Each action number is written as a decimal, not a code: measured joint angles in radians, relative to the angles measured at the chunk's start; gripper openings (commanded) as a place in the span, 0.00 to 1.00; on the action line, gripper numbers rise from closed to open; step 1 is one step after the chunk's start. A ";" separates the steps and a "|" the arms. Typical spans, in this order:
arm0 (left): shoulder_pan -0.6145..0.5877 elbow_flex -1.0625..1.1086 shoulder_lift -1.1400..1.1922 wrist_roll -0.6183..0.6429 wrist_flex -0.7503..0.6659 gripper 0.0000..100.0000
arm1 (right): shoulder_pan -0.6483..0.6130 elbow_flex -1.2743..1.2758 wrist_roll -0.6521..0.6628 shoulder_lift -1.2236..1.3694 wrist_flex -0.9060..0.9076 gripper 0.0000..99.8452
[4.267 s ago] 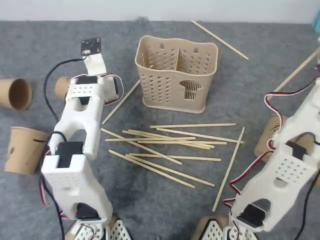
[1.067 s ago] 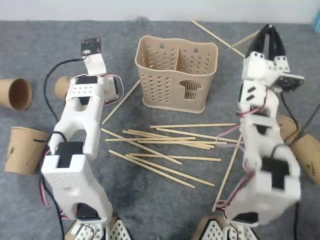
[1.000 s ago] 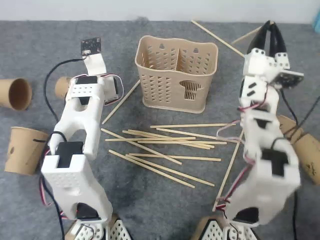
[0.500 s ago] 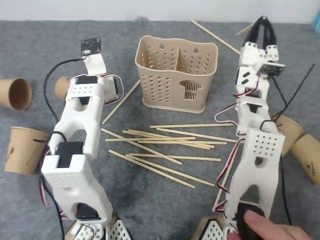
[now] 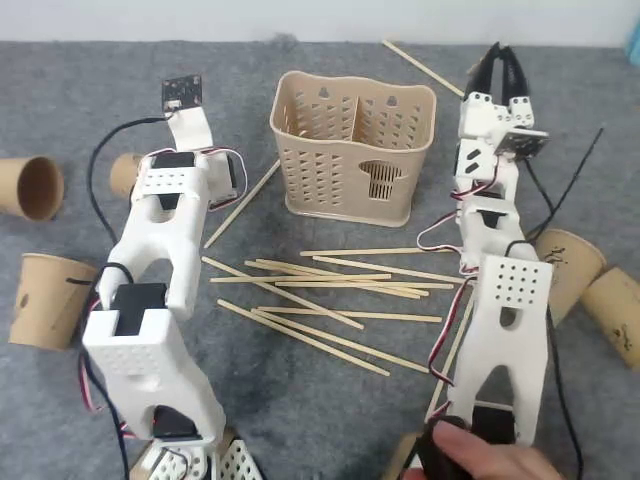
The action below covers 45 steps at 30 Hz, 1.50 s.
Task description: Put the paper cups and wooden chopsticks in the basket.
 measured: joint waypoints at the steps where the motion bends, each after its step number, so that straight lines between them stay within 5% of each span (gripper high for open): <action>1: 0.000 0.000 0.000 0.000 0.000 0.02 | -0.006 0.000 -0.003 0.000 0.000 0.01; 11: 0.000 0.000 0.000 0.000 0.000 0.02 | -0.017 0.037 -0.115 -0.014 0.006 0.01; 18: 0.000 0.000 0.000 0.000 0.000 0.02 | -0.017 0.393 -0.249 -0.270 0.037 0.01; 28: 0.000 0.000 0.000 0.000 0.000 0.02 | 0.040 0.738 -0.512 -0.778 0.535 0.01; 45: 0.000 0.000 0.000 0.000 0.000 0.02 | 0.098 1.008 -0.512 -1.054 0.631 0.01</action>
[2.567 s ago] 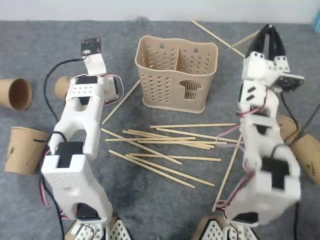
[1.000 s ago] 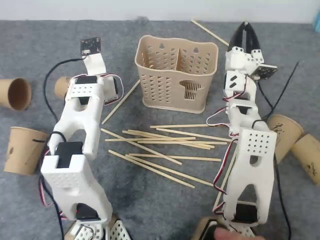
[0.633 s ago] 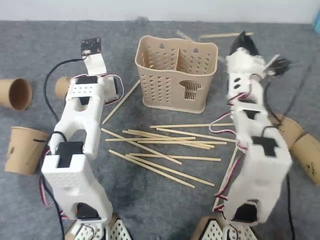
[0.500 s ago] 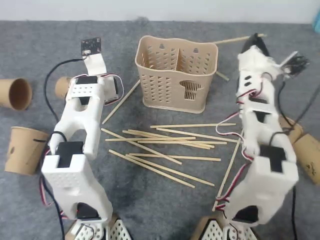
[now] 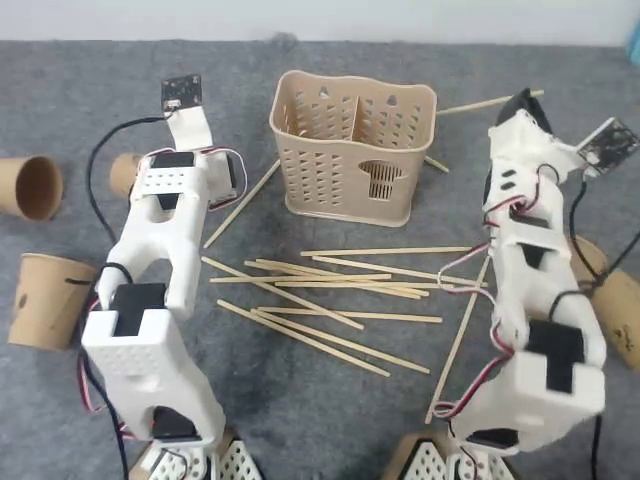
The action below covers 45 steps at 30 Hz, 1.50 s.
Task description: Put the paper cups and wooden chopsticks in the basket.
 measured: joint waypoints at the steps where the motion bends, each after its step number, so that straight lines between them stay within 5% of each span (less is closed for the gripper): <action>1: 0.000 0.000 0.000 0.000 0.000 0.02 | 0.009 0.029 0.000 -0.038 0.000 0.01; 11: 0.000 0.000 0.000 0.000 0.000 0.02 | 0.043 0.344 0.003 -0.496 0.054 0.01; 23: 0.000 0.000 0.000 0.000 0.000 0.02 | 0.060 0.269 0.052 -0.959 0.810 0.01; 33: 0.000 0.000 0.000 0.000 0.000 0.02 | 0.069 0.066 0.166 -1.065 1.292 0.01; 45: 0.000 0.000 0.000 0.000 0.000 0.02 | -0.025 -0.057 0.092 -1.066 1.640 0.01</action>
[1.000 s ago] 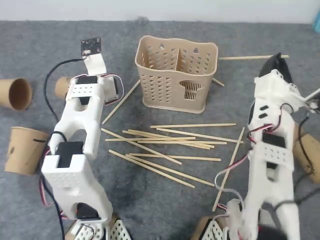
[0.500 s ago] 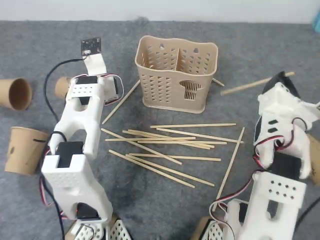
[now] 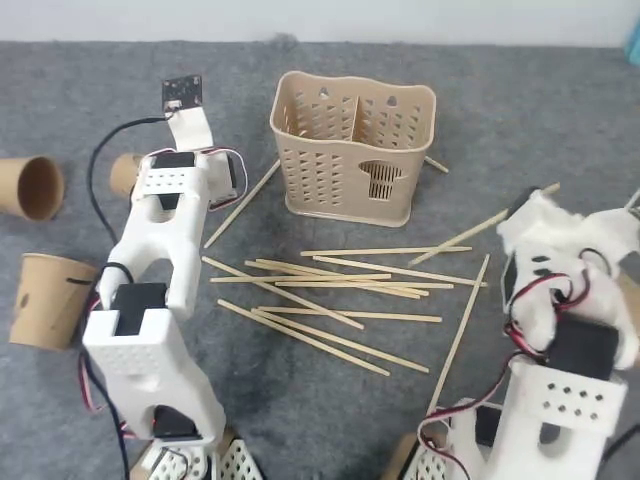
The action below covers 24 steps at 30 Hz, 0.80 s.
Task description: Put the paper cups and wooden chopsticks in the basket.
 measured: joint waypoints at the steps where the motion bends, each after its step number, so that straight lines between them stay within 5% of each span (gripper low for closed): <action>1: 0.000 0.000 0.000 0.000 0.000 0.02 | -0.017 0.000 -0.028 0.000 0.015 0.01; 10: 0.000 0.000 0.000 0.000 0.000 0.02 | -0.173 0.054 -0.296 -0.005 0.021 0.01; 24: 0.000 0.000 0.000 0.000 0.000 0.02 | -0.393 0.454 -0.215 -0.009 -0.238 0.01</action>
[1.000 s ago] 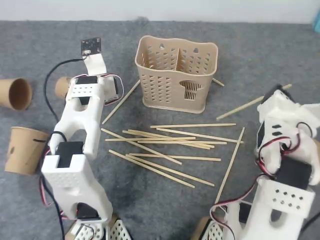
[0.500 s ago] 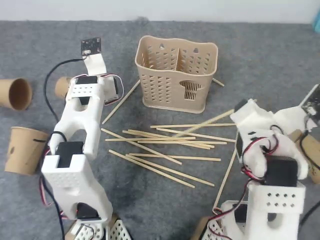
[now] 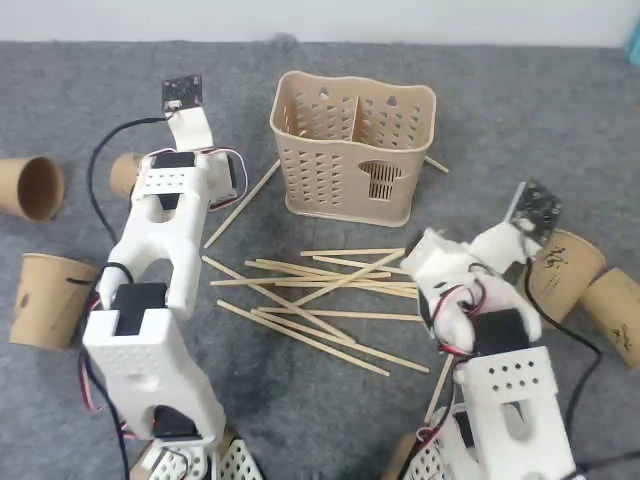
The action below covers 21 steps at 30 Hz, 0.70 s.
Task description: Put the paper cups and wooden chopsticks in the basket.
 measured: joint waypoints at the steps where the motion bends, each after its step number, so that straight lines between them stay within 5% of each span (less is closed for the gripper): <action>1: 0.000 0.000 0.000 0.000 0.000 0.02 | -0.006 0.012 0.014 -0.005 -0.005 0.01; 5: 0.000 0.000 0.000 0.000 0.000 0.02 | -0.015 0.046 0.057 -0.020 -0.006 0.04; 11: 0.000 0.000 0.000 0.000 0.000 0.02 | -0.029 0.101 0.157 -0.002 0.021 0.24; 21: 0.000 0.000 0.000 0.000 0.000 0.02 | 0.002 0.086 0.362 -0.005 0.127 0.25</action>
